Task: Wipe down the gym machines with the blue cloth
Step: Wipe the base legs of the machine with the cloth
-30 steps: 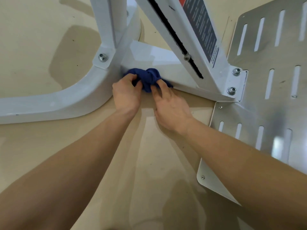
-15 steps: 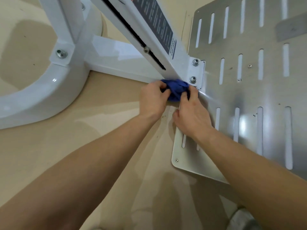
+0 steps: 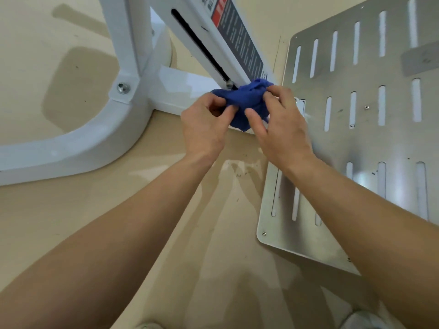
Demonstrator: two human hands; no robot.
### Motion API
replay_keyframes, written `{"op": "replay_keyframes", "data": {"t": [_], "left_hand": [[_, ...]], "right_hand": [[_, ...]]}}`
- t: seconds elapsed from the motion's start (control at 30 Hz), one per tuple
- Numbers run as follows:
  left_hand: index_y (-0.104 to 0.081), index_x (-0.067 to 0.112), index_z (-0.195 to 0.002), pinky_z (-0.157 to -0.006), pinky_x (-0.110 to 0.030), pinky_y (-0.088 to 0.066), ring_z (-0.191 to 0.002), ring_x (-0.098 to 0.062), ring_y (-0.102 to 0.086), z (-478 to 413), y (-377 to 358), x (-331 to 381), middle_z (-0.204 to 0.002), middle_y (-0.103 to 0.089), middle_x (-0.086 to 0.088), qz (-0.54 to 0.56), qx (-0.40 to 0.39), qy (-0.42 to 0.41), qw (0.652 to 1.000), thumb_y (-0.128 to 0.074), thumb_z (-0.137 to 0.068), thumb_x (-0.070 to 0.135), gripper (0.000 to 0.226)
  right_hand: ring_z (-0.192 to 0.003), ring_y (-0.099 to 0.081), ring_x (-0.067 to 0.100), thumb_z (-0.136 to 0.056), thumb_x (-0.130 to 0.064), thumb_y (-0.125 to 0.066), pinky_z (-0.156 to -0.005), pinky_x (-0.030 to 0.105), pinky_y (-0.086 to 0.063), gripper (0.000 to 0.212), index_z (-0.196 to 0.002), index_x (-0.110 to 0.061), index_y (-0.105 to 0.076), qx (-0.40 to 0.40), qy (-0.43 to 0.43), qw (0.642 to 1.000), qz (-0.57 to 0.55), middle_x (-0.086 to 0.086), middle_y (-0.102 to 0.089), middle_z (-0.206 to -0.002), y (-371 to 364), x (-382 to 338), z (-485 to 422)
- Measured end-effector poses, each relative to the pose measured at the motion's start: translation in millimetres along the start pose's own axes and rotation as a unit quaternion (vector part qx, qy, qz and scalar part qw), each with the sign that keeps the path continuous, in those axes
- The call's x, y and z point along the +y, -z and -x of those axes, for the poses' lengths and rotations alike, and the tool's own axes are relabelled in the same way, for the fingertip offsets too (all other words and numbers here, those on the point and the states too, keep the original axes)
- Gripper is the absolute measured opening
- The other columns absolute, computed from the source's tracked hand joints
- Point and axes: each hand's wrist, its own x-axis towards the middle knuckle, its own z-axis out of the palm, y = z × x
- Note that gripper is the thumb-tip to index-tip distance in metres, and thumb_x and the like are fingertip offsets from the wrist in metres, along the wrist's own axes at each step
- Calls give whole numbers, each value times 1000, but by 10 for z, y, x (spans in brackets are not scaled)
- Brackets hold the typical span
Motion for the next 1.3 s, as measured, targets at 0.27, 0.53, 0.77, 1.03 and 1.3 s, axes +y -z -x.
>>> {"op": "replay_keyframes", "data": {"t": [0.27, 0.53, 0.77, 1.03, 1.3], "left_hand": [[-65, 18, -85, -75, -31, -57, -75, -9, -66, -24, -241, -171, -80, -69, 6, -59, -120, 92, 987, -77, -77, 29, 18], [-70, 19, -81, -74, -20, -55, -70, 0, -64, 22, 30, 61, -73, -69, 11, 20, -10, 73, 997, -75, -79, 19, 5], [-63, 24, -80, -66, -10, -47, -71, 3, -65, 11, 518, 295, -71, -66, 18, 61, 76, -8, 995, -74, -83, 17, 13], [-59, 15, -102, -68, -3, -43, -76, 15, -59, -314, 575, 405, -88, -64, 14, 58, 108, -25, 992, -68, -89, 18, 15], [-59, 20, -97, -61, -1, -41, -70, 11, -59, -247, 382, 245, -80, -62, 18, 4, -13, 24, 1000, -67, -89, 16, 12]], "right_hand": [[-79, -47, 17, -89, -47, -67, -71, 28, -36, 34, -84, -14, -57, -21, -66, 996, 53, 0, -51, -86, 21, 219, -81], [-73, -49, 17, -90, -33, -68, -67, 26, -38, 29, -80, -8, -59, 26, -2, 999, -20, 5, -57, -87, 65, 22, -174], [-65, -42, 13, -85, -21, -73, -61, 19, -31, 26, -72, -7, -55, 107, 122, 984, -80, 5, -52, -77, 170, -508, -281], [-77, -44, 12, -84, -25, -70, -68, 17, -30, 25, -103, -10, -63, 111, 166, 977, -69, 7, -58, -96, 240, -913, -725], [-78, -42, 10, -89, -24, -69, -67, 8, -34, 21, -103, -14, -56, 45, 85, 994, -58, 5, -57, -95, 130, -409, -473]]}}
